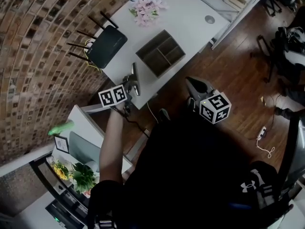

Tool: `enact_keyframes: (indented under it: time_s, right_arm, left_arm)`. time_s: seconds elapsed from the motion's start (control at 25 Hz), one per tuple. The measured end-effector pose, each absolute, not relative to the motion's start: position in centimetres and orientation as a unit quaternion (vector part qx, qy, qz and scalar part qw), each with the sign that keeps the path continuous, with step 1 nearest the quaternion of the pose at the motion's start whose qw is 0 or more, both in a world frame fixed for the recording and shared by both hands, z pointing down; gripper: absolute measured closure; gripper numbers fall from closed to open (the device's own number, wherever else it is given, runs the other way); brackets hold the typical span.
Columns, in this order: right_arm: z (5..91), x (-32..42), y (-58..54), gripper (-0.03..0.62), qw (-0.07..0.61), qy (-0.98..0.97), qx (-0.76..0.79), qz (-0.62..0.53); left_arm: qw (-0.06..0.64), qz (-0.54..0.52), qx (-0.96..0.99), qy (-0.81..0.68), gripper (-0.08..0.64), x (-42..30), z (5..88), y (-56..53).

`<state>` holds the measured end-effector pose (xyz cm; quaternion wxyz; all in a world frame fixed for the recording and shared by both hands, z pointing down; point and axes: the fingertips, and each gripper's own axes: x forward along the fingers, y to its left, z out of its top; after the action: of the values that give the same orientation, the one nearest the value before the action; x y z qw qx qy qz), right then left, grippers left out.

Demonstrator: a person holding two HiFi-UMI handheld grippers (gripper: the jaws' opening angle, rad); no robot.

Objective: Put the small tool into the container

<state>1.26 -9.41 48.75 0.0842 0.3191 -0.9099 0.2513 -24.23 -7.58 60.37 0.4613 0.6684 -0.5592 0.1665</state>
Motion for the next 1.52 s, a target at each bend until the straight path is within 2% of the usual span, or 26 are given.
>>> enact_keyframes:
  time_s: [0.44,0.72,1.16,1.52]
  right_arm:
    - [48.2,1.0,-10.3,0.589,0.092,-0.914,0.314,0.239]
    - [48.9,1.4,-10.0,0.589,0.094,-0.910,0.318,0.248]
    - [49.5,3.2,-9.8,0.589,0.088,-0.902,0.333,0.260]
    - [50.1,4.8,-9.7,0.589,0.085,-0.895,0.344,0.270]
  left_arm:
    - [0.276,0.256,0.748,-0.547,0.551,-22.0,50.0,-13.1]
    - [0.174,0.341,0.784,-0.489,0.551,-17.9,47.8,-17.6]
    - [0.083,0.452,0.783,-0.418,0.551,-12.4,51.1,-23.7]
    - [0.075,0.491,0.770,-0.400,0.551,-11.9,54.0,-24.0]
